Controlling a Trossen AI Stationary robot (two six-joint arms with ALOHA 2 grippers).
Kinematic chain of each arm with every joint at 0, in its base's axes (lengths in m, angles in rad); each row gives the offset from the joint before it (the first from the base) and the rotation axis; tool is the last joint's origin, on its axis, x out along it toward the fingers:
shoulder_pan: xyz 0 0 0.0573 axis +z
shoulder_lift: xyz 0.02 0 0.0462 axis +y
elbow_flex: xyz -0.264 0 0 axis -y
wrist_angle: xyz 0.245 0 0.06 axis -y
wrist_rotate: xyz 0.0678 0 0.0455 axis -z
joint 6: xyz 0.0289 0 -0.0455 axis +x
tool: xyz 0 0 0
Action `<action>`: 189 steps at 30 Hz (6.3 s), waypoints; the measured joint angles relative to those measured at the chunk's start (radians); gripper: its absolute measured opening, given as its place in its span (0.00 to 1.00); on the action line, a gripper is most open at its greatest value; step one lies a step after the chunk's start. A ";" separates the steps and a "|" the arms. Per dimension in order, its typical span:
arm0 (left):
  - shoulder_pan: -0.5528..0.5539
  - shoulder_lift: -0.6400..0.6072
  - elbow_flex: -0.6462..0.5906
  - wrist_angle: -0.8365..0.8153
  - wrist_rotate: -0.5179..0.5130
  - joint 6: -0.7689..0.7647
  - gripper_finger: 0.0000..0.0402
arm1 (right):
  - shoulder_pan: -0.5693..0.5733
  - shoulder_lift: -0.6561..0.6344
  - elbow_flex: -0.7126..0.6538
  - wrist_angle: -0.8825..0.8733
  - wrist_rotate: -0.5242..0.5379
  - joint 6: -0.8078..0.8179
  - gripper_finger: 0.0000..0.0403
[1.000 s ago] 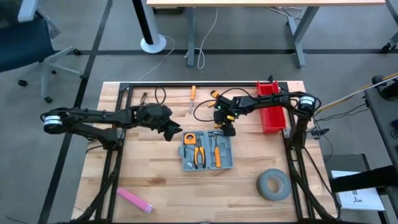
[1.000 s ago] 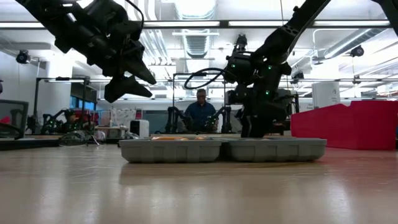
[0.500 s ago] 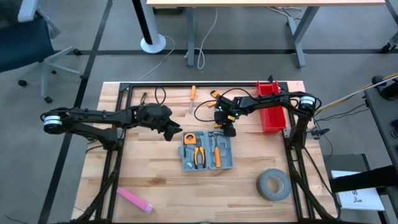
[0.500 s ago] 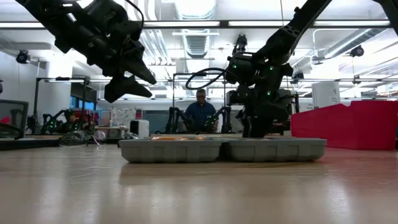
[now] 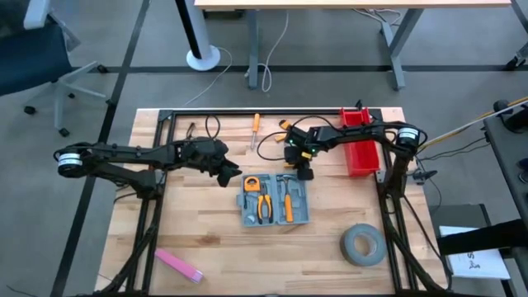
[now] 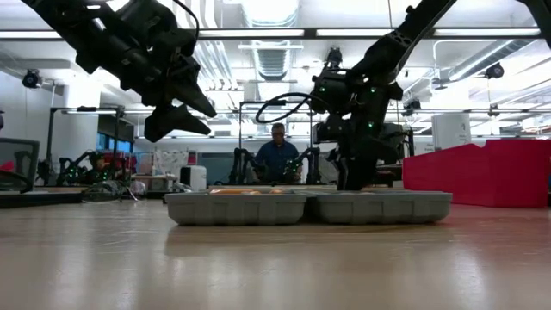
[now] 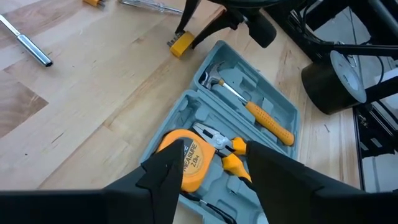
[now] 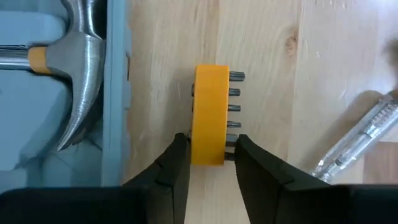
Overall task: Prefit tool cases
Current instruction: Put the bottom yellow screwdriver bit set into the gray pre-fit tool case
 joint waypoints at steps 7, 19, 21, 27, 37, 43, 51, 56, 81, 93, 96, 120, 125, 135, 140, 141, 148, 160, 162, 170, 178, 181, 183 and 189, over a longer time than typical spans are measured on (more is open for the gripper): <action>0.000 0.000 0.000 0.000 0.000 0.000 0.45 | 0.005 -0.002 0.059 -0.101 -0.004 0.000 0.20; 0.000 0.000 0.000 -0.005 0.020 0.000 0.47 | 0.095 -0.096 0.085 -0.204 -0.009 0.029 0.24; 0.000 0.000 0.000 -0.008 0.020 0.000 0.46 | 0.113 -0.124 0.085 -0.220 -0.010 0.050 0.22; 0.000 0.000 0.000 -0.008 0.020 0.000 0.45 | 0.187 -0.197 0.085 -0.251 -0.010 0.106 0.22; 0.000 0.000 0.000 -0.007 0.025 -0.041 0.48 | 0.339 -0.218 0.085 -0.264 -0.010 0.182 0.22; 0.000 0.000 0.000 0.003 0.025 -0.056 0.50 | 0.409 -0.209 0.071 -0.244 -0.010 0.196 0.24; -0.004 0.000 0.001 0.005 0.027 -0.090 0.50 | 0.436 -0.208 0.017 -0.180 -0.010 0.148 0.24; -0.004 0.000 0.002 0.012 0.044 -0.099 0.49 | 0.439 -0.182 0.011 -0.176 -0.009 0.111 0.23; -0.003 0.000 0.002 0.018 0.060 -0.116 0.49 | 0.435 -0.101 0.006 -0.151 0.151 -0.141 0.26; -0.003 0.000 0.002 0.017 0.070 -0.116 0.49 | 0.425 -0.101 0.005 -0.146 0.201 -0.320 0.27; -0.003 0.000 0.002 0.017 0.072 -0.116 0.48 | 0.420 -0.101 0.001 -0.147 0.201 -0.350 0.27; -0.003 0.000 0.002 0.016 0.071 -0.108 0.49 | 0.417 -0.101 0.001 -0.159 0.202 -0.661 0.27; -0.003 0.000 0.002 0.016 0.070 -0.108 0.50 | 0.417 -0.101 0.001 -0.156 0.235 -0.683 0.23; -0.003 0.000 0.002 0.016 0.069 -0.108 0.49 | 0.417 -0.108 0.005 -0.159 0.264 -0.647 0.18; -0.003 0.000 0.002 0.016 0.069 -0.096 0.49 | 0.410 -0.114 0.018 -0.159 0.282 -0.626 0.14; -0.003 0.000 0.002 0.016 0.069 -0.095 0.49 | 0.407 -0.114 0.020 -0.165 0.287 -0.617 0.13; -0.003 0.000 0.002 0.017 0.069 -0.089 0.51 | 0.371 -0.126 0.015 -0.202 0.297 -0.563 0.09; -0.003 0.000 0.002 0.017 0.069 -0.089 0.49 | 0.357 -0.119 0.001 -0.168 0.121 -0.551 0.01; -0.003 0.000 0.002 0.017 0.069 -0.089 0.49 | 0.358 -0.119 -0.004 -0.127 0.107 -0.552 0.00; -0.003 0.000 0.002 0.016 0.070 -0.092 0.50 | 0.352 -0.126 -0.004 -0.107 0.105 -0.536 0.00; -0.003 0.000 0.002 0.016 0.070 -0.089 0.48 | 0.354 -0.147 -0.004 -0.134 0.020 -0.512 0.04; -0.003 0.000 0.002 0.016 0.070 -0.089 0.49 | 0.353 -0.140 -0.004 -0.119 0.016 -0.505 0.11; -0.003 0.000 0.002 0.016 0.070 -0.090 0.50 | 0.343 -0.138 -0.005 -0.109 0.015 -0.450 0.16; -0.003 0.000 0.002 0.017 0.070 -0.092 0.51 | 0.288 -0.153 -0.004 -0.076 0.136 -0.244 0.27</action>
